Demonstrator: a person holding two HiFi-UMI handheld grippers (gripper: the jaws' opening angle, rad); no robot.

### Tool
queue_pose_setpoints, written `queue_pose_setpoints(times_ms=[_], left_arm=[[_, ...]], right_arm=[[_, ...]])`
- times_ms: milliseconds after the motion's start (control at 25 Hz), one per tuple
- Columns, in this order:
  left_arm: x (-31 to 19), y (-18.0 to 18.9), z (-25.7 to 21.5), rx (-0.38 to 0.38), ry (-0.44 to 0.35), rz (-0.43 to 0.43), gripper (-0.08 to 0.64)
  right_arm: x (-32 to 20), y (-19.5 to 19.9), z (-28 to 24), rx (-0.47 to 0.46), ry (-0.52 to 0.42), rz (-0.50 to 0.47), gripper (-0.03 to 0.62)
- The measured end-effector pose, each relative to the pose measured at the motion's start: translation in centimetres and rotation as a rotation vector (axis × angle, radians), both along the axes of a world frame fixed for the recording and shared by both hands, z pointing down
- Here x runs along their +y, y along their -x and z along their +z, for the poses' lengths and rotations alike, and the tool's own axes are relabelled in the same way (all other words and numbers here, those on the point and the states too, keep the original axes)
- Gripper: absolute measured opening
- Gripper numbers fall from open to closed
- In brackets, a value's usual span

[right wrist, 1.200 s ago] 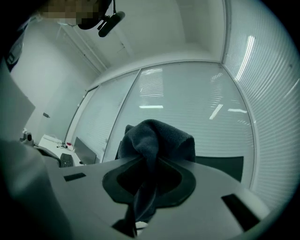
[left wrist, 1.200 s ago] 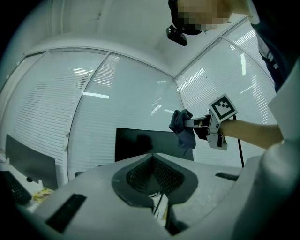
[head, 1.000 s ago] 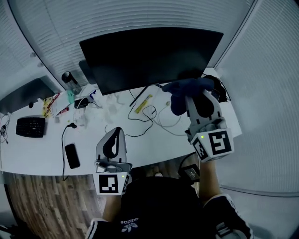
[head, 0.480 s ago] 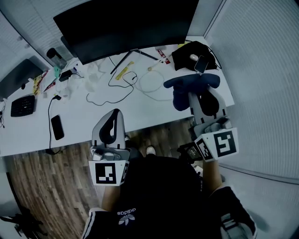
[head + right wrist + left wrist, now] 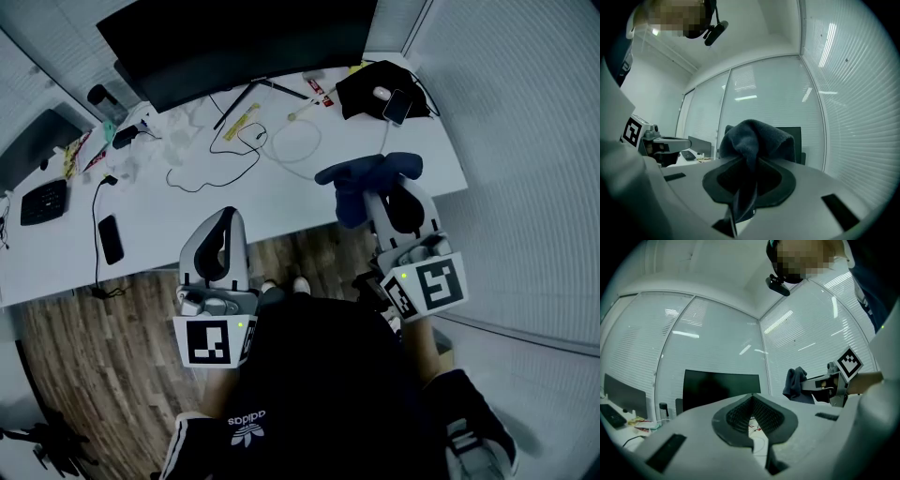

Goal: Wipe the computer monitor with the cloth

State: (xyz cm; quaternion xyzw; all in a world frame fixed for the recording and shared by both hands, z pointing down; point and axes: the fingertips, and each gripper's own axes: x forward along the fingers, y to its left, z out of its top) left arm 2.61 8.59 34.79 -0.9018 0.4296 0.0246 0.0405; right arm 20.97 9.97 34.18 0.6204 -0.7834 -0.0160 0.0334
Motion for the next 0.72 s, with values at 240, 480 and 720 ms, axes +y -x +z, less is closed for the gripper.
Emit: queue_pose_setpoints(times_ms=[240, 480, 720], left_arm=[[0.3, 0.9, -0.3, 0.021, -0.002, -0.009, 0.005], [0.5, 1.4, -0.7, 0.047, -0.011, -0.001, 0.005], [0.8, 1.6, -0.7, 0.052, -0.019, -0.001, 0.004]], right_arm=[[0.0, 1.6, -0.3, 0.001, -0.006, -0.019, 0.046], [-0.5, 2.6, -0.2, 0.002, 0.000, -0.029, 0.047], [-0.3, 2.8, 0.3, -0.009, 0.008, -0.027, 0.046]])
